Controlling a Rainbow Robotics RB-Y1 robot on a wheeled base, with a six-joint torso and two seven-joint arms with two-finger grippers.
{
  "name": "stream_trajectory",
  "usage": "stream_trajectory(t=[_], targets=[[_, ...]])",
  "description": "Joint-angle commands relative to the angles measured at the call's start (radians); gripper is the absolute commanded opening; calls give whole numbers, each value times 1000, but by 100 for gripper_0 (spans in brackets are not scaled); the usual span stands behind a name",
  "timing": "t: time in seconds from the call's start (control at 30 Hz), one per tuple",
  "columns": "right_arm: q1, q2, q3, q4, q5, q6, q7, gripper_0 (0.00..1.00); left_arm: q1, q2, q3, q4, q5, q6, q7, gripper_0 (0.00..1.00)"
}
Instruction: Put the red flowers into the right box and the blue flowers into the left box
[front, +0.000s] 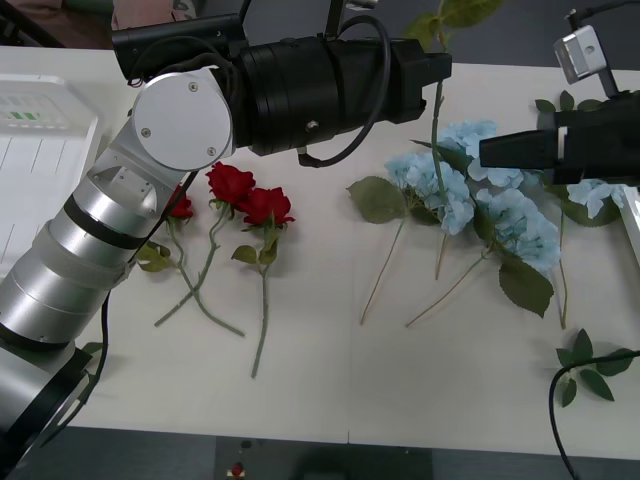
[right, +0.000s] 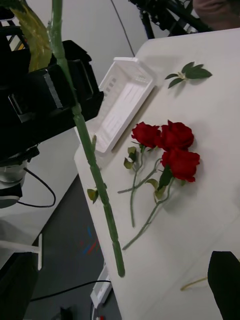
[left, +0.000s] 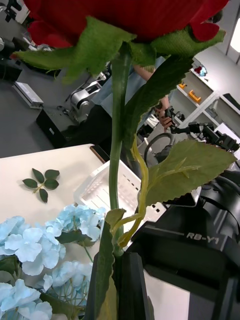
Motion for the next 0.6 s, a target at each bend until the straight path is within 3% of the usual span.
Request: stream_trajectory(t=[0.03,0.3,0.33,0.4,0.47,0.6], targets=[[-41,28,41,-21,-12,-30,16,100,-24,1,-10,-31,9,-16,63,0],[-59,45,131,-20,-8,-85,9,100,-24,1,-10,-31,9,-16,63,0],[-61,45,139,-20,-9,-90,9,96,-24,1,-10,-31,9,-16,63,0],[-62,45,148,-20,-8,-99,6,29,-24,1,-10,-31,9,-16,63,0],[-65,48,148,-20,-9,-102,1,0,-24,1,-10,-31,9,-16,63,0],[-67,51,148,-20,-9,-103,-7,0,-24,1,-10,-31,9,-16,63,0]])
